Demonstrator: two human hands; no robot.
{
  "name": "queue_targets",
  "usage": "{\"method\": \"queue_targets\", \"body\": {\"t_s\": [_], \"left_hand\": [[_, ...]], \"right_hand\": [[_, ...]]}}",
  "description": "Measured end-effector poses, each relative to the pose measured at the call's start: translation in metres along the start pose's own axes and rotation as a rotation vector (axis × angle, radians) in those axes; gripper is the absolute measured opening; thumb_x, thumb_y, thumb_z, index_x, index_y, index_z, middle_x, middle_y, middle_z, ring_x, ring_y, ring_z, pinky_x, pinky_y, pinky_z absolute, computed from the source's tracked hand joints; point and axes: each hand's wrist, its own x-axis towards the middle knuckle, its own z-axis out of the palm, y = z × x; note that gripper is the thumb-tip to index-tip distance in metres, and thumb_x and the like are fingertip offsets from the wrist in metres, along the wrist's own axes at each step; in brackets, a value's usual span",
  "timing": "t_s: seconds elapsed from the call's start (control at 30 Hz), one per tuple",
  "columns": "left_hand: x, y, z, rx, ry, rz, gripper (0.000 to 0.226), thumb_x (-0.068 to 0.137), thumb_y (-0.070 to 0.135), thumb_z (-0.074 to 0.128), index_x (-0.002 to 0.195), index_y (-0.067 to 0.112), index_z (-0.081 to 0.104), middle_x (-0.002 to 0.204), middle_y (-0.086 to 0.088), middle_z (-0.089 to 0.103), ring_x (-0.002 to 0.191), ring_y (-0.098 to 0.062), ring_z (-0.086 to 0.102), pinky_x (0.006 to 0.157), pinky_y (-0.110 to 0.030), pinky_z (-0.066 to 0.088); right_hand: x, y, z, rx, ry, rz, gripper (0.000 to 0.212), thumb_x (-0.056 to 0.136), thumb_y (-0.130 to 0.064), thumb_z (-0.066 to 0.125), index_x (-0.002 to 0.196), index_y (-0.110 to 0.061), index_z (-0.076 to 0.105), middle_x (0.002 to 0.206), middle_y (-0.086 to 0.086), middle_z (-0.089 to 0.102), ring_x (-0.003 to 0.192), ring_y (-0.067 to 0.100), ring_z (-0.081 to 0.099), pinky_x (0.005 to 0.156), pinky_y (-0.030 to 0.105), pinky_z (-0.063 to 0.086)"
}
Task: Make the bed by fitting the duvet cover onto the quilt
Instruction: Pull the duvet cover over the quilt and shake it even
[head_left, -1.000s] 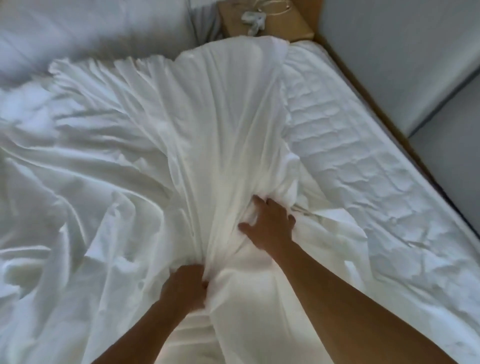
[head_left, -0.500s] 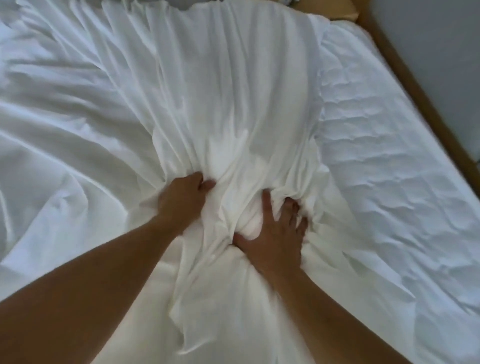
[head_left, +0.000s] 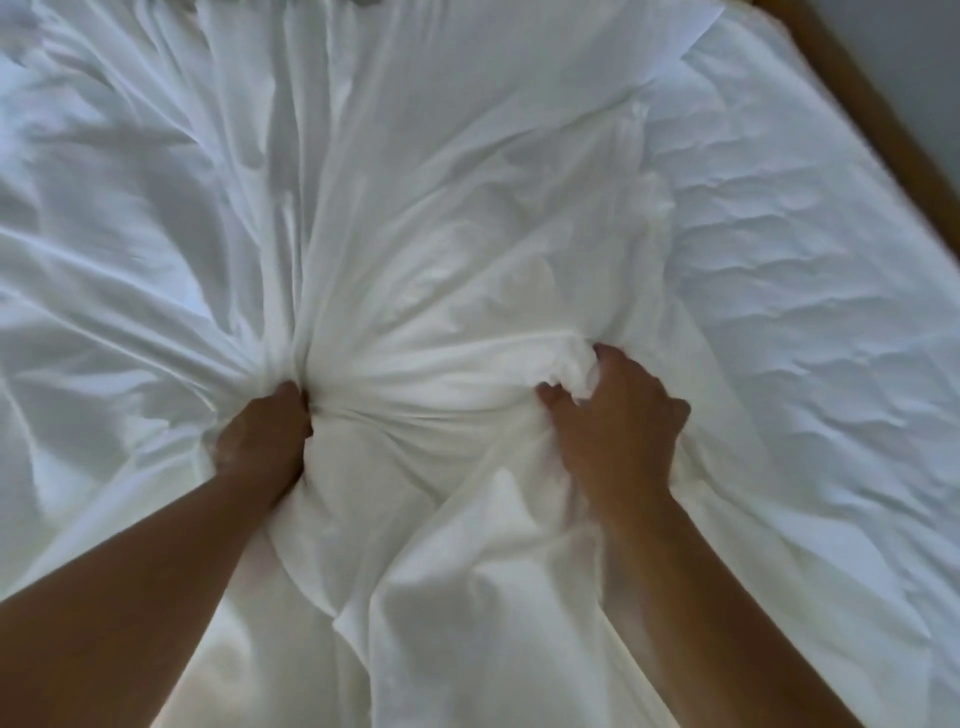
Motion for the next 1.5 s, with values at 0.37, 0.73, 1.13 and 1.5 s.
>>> {"method": "queue_targets", "body": {"t_s": [0.37,0.73,1.13,1.5], "left_hand": [[-0.053,0.057,-0.053,-0.327,0.428,0.389,0.05,0.09,0.054,0.053,0.115,0.013,0.067,0.107,-0.018,0.066,0.1,-0.039,0.063,0.095,-0.043,0.046],[-0.123,0.229,-0.064,-1.405,-0.429,0.232,0.057,0.062,0.038,0.083,0.109,0.011,0.067,0.106,-0.013,0.074,0.097,-0.031,0.073,0.088,-0.053,0.059],[-0.164,0.299,-0.035,-0.865,-0.635,0.578,0.052,0.098,0.033,0.059,0.147,0.02,0.047,0.144,-0.007,0.057,0.129,-0.025,0.054,0.111,-0.039,0.043],[-0.136,0.26,0.005,-0.026,0.024,0.797,0.05,0.088,0.038,0.063,0.137,0.032,0.054,0.139,-0.004,0.048,0.128,-0.028,0.041,0.105,-0.034,0.031]], "right_hand": [[-0.018,-0.016,-0.016,0.11,0.294,-0.212,0.03,0.096,-0.039,0.062,0.117,-0.022,0.073,0.089,-0.001,0.046,0.08,0.02,0.042,0.076,0.036,0.036],[0.038,0.069,-0.066,0.406,-0.017,0.401,0.049,0.089,-0.043,0.069,0.112,0.001,0.071,0.111,0.022,0.07,0.111,0.035,0.065,0.096,0.044,0.05],[0.043,0.076,-0.103,0.084,0.234,0.161,0.061,0.087,-0.069,0.056,0.12,-0.019,0.065,0.115,0.011,0.063,0.109,0.034,0.057,0.084,0.041,0.042],[0.014,0.039,-0.121,0.276,0.462,-0.202,0.01,0.096,-0.019,0.059,0.092,-0.012,0.065,0.085,0.0,0.064,0.078,0.017,0.057,0.074,0.024,0.039]]}}
